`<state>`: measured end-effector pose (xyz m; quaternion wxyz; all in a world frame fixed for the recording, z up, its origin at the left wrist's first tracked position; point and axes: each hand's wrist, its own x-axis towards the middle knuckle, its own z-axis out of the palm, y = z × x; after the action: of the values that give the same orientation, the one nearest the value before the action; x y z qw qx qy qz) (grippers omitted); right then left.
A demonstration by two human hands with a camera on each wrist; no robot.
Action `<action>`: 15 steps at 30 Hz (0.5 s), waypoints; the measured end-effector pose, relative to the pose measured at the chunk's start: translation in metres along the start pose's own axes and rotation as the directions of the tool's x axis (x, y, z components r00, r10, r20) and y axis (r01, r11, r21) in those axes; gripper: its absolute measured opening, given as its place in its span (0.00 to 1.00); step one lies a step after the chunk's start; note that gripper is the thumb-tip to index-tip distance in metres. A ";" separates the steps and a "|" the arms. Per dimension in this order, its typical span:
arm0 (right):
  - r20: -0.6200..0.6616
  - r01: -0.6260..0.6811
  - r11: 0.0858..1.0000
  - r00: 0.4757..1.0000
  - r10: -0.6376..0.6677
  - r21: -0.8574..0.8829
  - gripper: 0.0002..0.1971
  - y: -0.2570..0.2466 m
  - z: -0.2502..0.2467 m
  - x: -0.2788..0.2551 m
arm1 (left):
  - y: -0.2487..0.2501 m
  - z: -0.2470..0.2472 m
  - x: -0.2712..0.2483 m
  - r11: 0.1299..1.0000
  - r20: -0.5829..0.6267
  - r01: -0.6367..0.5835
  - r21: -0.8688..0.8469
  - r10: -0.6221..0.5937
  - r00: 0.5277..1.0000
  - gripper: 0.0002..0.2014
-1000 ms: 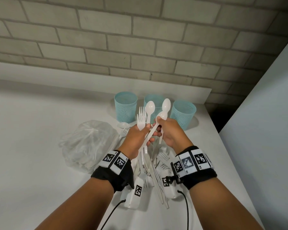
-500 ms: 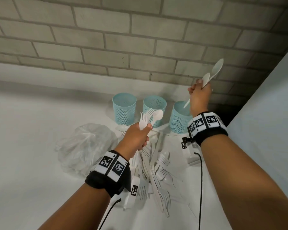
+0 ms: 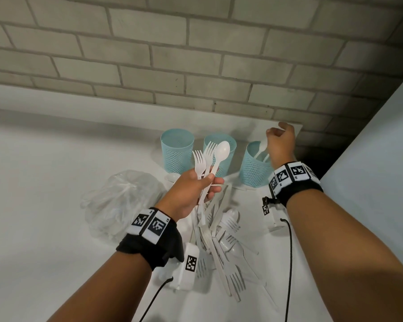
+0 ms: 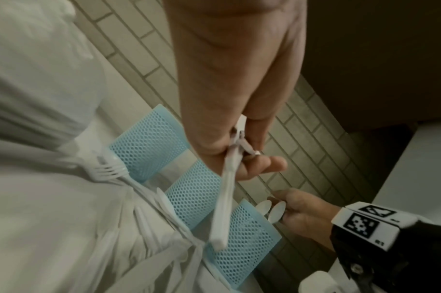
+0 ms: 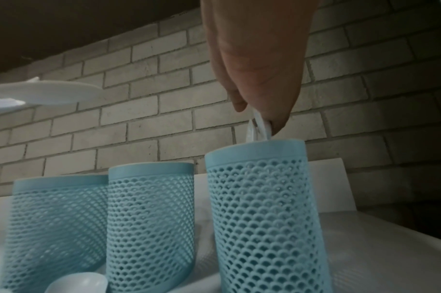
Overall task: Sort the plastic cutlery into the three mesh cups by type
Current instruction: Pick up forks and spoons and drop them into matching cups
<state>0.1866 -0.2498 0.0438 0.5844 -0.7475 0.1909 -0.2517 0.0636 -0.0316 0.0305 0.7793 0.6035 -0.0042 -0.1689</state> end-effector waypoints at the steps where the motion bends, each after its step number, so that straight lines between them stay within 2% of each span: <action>1: -0.030 0.025 1.000 0.999 -0.026 -0.007 0.21 -0.002 -0.002 -0.002 | 0.000 0.000 0.000 1.000 0.007 0.004 -0.017 -0.004 1.000 0.09; 3: -0.095 0.149 0.988 0.984 -0.152 -0.037 0.20 -0.007 -0.003 -0.009 | -0.001 -0.001 -0.001 0.999 0.018 0.013 -0.042 -0.013 1.000 0.10; 5: -0.114 0.311 0.950 0.944 -0.311 -0.010 0.16 -0.016 -0.003 -0.022 | -0.001 -0.001 -0.001 0.998 0.021 0.021 -0.066 -0.020 1.000 0.10; 6: -0.085 0.358 0.933 0.931 -0.354 0.038 0.13 -0.021 -0.002 -0.032 | -0.002 -0.001 -0.001 0.997 0.023 0.025 -0.077 -0.023 0.999 0.10; 8: 0.088 0.370 0.924 0.922 -0.378 0.096 0.08 -0.031 0.003 -0.053 | -0.003 0.000 0.000 0.995 0.028 0.038 -0.093 -0.036 0.999 0.10; 10: 0.353 0.297 0.955 0.891 -0.285 0.020 0.12 -0.036 0.008 -0.069 | -0.003 0.003 0.001 0.993 0.030 0.049 -0.111 -0.046 0.998 0.10; 12: 0.592 0.193 0.977 0.799 -0.102 -0.092 0.17 -0.038 0.011 -0.079 | -0.002 0.007 0.001 0.990 0.030 0.063 -0.129 -0.060 0.998 0.10; 13: 0.662 0.167 0.978 0.748 -0.041 -0.128 0.16 -0.037 0.012 -0.082 | -0.002 0.009 0.001 0.988 0.029 0.070 -0.136 -0.066 0.997 0.09; 14: 0.684 0.153 0.979 0.729 -0.022 -0.132 0.13 -0.035 0.012 -0.082 | -0.001 0.010 0.002 0.987 0.027 0.075 -0.143 -0.072 0.997 0.09; 15: 0.642 0.131 0.985 0.766 -0.030 -0.110 0.09 -0.035 0.012 -0.080 | 0.000 0.011 0.002 0.985 0.020 0.082 -0.150 -0.080 0.997 0.09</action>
<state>0.1296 -0.1859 0.0634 0.5460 -0.8371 -0.0331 0.0070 0.0631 -0.0427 0.0327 0.8150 0.5415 0.0274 -0.2046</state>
